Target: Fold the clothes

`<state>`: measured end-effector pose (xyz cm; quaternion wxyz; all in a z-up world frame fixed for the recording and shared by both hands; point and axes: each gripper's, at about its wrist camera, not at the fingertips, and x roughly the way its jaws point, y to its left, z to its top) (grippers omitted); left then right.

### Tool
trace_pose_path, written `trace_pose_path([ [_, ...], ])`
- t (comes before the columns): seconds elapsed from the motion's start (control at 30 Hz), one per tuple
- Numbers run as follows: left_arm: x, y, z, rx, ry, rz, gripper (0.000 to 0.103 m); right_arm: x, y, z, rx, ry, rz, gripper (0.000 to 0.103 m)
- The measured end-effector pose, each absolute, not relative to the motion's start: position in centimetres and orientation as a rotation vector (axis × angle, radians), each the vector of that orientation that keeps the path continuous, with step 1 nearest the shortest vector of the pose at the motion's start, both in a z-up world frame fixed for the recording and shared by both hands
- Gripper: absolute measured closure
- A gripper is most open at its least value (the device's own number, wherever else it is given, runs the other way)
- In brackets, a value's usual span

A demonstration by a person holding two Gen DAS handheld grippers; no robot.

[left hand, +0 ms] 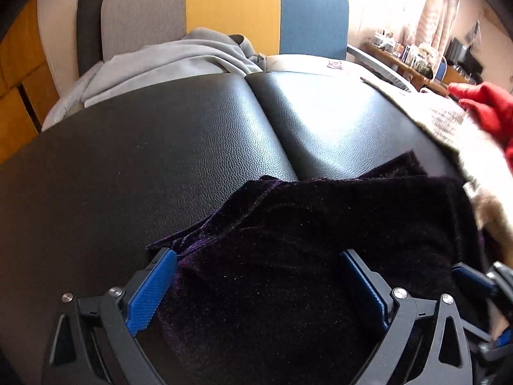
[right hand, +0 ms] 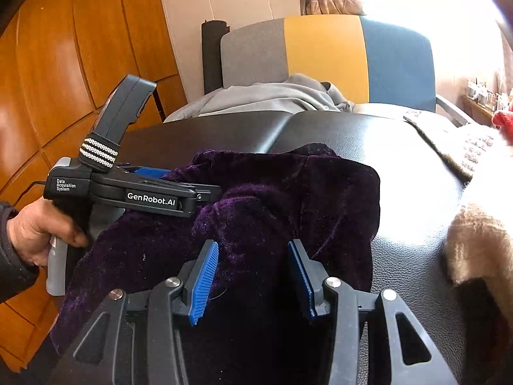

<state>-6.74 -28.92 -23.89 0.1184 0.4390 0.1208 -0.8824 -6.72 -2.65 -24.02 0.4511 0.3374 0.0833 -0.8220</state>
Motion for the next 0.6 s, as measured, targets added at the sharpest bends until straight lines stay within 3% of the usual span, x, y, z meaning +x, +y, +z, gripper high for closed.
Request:
trace_pose_path([
  [0.1,-4.3,-30.8,-22.8,1.21,0.518,-2.576,0.008,-7.3,-2.3,-24.1,0.85,0.148,-2.003,0.056],
  [0.2,0.1,-32.9,-22.6,1.151,0.808,-2.59,0.007,-8.3,-1.6,-23.8,0.912,0.06,-1.947,0.053],
  [0.4,6.0,-33.2,-24.0,1.141,1.018,-2.637,0.005,-8.8,3.0,-20.8,0.942,-0.101,-1.951,0.05],
  [0.47,6.1,-32.7,-24.5,1.136,1.07,-2.66,0.003,-8.7,5.0,-20.5,0.955,-0.123,-1.955,0.037],
  [0.6,5.8,-31.5,-24.6,1.123,1.162,-2.704,0.001,-9.1,5.9,-23.3,1.104,-0.125,-1.891,0.033],
])
